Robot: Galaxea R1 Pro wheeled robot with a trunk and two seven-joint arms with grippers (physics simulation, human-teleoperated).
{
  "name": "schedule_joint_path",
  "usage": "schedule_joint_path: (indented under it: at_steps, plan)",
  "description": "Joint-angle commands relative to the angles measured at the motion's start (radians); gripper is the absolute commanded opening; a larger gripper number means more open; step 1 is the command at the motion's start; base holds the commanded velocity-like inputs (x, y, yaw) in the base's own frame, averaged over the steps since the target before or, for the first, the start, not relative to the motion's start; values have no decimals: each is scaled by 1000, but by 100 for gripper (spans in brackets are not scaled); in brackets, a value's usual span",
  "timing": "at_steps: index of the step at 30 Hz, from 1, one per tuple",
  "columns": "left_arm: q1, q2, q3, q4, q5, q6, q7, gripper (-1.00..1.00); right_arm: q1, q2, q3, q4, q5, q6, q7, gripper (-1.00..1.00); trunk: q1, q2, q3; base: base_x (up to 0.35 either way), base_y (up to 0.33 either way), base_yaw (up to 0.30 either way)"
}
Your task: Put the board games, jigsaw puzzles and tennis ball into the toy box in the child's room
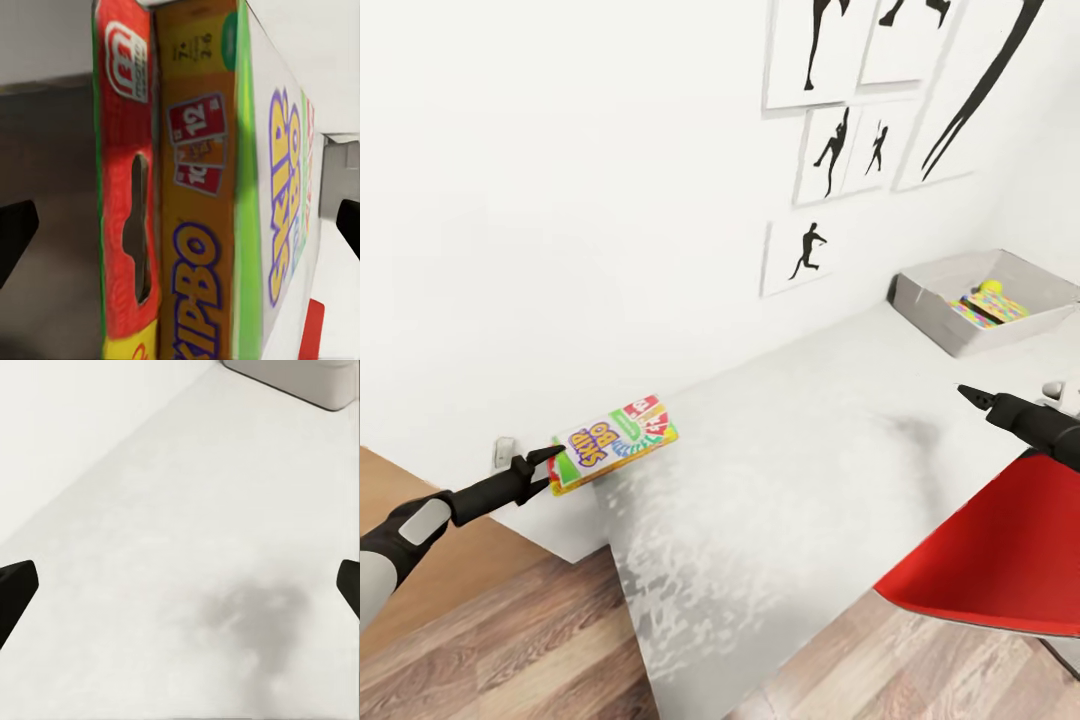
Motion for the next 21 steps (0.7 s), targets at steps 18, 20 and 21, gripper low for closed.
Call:
schedule_joint_path:
  at_steps: [18, 20, 21]
  plan:
    - [0, -3, -8, 0, 10, -1, -2, 100, -1, -1, -1, -1, -2, 5, -1, 100, 0, -1, -2, 0, 0, -79]
    - [0, -3, -8, 0, 10, -2, -2, 100, -1, -1, -1, -1, -2, 5, -1, 100, 0, -1, -2, 0, 0, -25]
    - [0, -3, -8, 0, 10, -2, -3, 100, -1, -1, -1, -1, -2, 5, -1, 100, 0, -1, -2, 0, 0, -14]
